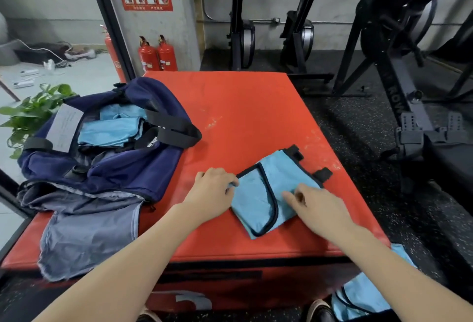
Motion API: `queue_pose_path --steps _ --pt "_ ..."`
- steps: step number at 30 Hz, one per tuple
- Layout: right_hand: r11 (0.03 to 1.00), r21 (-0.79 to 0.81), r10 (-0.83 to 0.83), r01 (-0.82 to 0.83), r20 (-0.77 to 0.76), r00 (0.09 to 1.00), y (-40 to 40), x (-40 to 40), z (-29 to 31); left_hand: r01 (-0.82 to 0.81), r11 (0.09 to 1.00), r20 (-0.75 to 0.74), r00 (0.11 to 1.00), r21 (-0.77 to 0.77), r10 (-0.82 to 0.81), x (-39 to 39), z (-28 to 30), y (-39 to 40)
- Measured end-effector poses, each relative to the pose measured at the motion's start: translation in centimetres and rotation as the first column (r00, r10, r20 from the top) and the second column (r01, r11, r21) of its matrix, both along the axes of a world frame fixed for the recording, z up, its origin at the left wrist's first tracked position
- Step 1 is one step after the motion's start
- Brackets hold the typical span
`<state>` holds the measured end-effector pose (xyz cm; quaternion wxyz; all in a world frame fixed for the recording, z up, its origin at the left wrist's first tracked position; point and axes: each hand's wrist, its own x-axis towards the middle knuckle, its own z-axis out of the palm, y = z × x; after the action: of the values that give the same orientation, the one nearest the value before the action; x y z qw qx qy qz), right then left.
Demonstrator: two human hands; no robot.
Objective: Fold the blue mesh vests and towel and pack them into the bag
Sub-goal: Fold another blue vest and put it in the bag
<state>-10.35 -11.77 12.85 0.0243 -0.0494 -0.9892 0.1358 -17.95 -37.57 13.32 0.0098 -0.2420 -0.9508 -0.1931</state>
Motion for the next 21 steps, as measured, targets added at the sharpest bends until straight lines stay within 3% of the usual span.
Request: queue_pose_path --steps 2,5,9,12,21 --pt "0.997 -0.061 0.031 -0.038 -0.107 0.994 1.6 -1.4 -0.4 0.055 0.998 0.000 0.998 0.002 -0.055 1.3 0.2 0.2" --pt "0.992 -0.114 0.039 -0.053 -0.126 0.991 2.6 -2.2 -0.6 0.135 0.990 -0.018 0.991 0.027 -0.135 2.9 0.0 0.5" --pt "0.921 -0.217 0.268 -0.323 -0.246 0.931 0.9 -0.9 -0.1 0.186 0.981 -0.098 0.979 0.062 -0.179 3.2 -0.4 0.6" --pt "0.874 -0.172 0.423 -0.455 -0.193 0.885 -0.3 0.1 -0.7 0.268 0.962 -0.142 0.956 0.061 -0.257 3.0 -0.7 0.5" --pt "0.863 -0.159 0.448 -0.479 -0.195 0.873 -1.2 0.1 -0.8 0.314 0.949 -0.074 0.947 0.031 -0.311 3.1 -1.1 0.4"
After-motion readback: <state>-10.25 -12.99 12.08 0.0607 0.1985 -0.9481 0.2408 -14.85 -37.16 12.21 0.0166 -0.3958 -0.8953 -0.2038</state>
